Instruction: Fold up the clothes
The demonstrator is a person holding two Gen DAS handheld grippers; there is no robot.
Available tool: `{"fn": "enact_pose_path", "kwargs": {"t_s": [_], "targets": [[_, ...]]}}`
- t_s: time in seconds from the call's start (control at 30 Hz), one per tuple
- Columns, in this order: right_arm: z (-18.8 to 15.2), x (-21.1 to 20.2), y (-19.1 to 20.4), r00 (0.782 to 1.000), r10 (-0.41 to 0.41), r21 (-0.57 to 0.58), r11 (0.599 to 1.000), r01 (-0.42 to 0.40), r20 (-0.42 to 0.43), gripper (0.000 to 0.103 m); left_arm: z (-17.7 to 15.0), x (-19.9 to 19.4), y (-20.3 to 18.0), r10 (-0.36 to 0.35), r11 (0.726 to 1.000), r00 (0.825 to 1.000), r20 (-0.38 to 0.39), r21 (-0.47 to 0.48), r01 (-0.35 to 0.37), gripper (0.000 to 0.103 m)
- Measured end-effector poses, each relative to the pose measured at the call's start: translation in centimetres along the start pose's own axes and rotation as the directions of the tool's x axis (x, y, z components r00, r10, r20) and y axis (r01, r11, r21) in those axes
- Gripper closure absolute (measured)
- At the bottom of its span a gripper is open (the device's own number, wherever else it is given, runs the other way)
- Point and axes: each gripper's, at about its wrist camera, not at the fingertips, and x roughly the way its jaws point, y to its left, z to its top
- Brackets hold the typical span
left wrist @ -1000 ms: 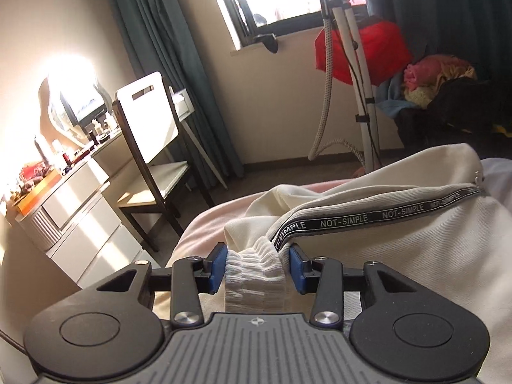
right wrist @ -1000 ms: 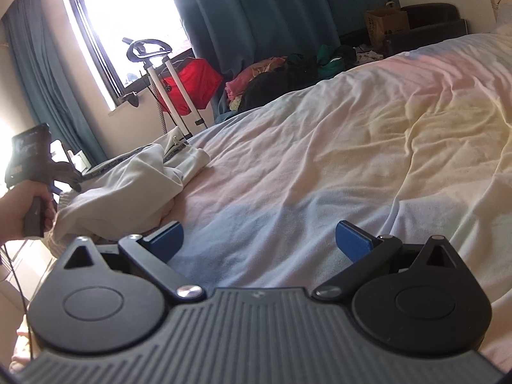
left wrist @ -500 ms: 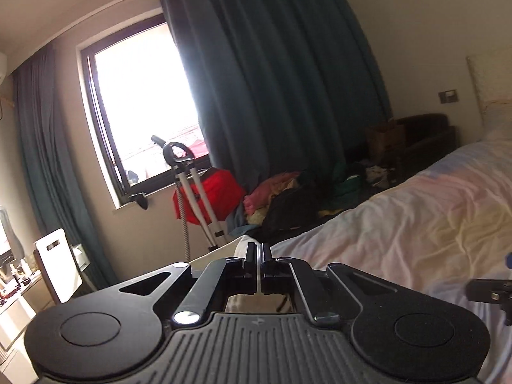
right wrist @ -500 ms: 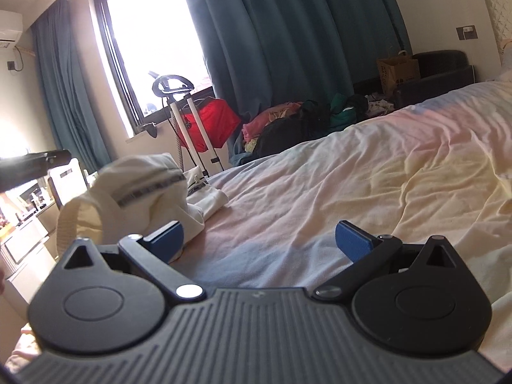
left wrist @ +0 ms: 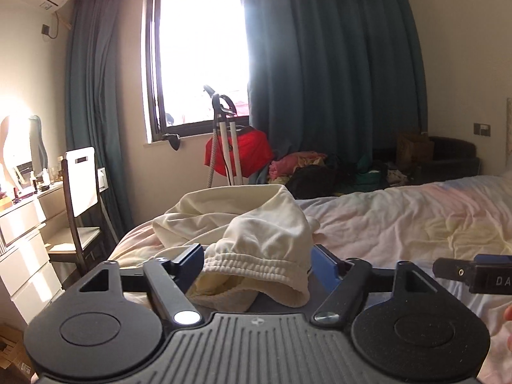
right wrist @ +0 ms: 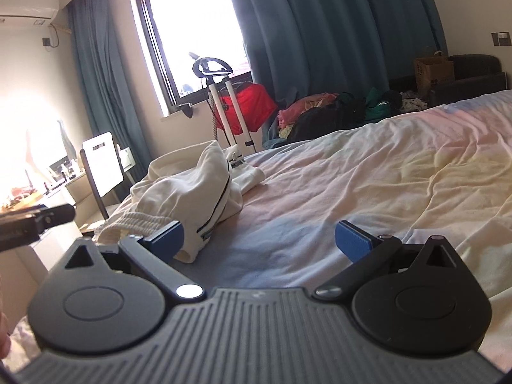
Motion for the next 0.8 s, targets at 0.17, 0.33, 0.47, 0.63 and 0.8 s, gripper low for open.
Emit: {"fn": "enact_pose_path", "kwargs": {"t_s": [0.17, 0.33, 0.47, 0.63, 0.8], "targets": [[-1.5, 1.5, 0.9, 0.997, 0.003, -0.015, 1.0, -0.004, -0.083, 0.003, 0.1, -1.7, 2.7, 0.081, 0.992, 0.996, 0.031, -0.096, -0.078, 0.0], [-2.9, 3.1, 1.7, 0.983, -0.017, 0.01, 1.0, 0.019, -0.18, 0.004, 0.0, -1.7, 3.7, 0.096, 0.989, 0.995, 0.003, -0.113, -0.095, 0.0], [-3.6, 4.3, 3.5, 0.982, -0.019, -0.028, 1.0, 0.014, -0.188, 0.004, -0.7, -1.3, 5.0, 0.096, 0.982, 0.995, -0.009, -0.161, -0.096, 0.0], [-3.1, 9.0, 6.1, 0.977, 0.0, -0.047, 0.999, -0.011, -0.215, 0.004, -1.4, 0.3, 8.9, 0.099, 0.949, 0.992, -0.077, -0.293, -0.117, 0.0], [-3.5, 15.9, 8.5, 0.966, 0.002, -0.043, 0.999, -0.013, -0.257, 0.004, -3.0, 1.2, 14.5, 0.12, 0.838, 0.98, -0.162, -0.513, -0.187, 0.0]]}}
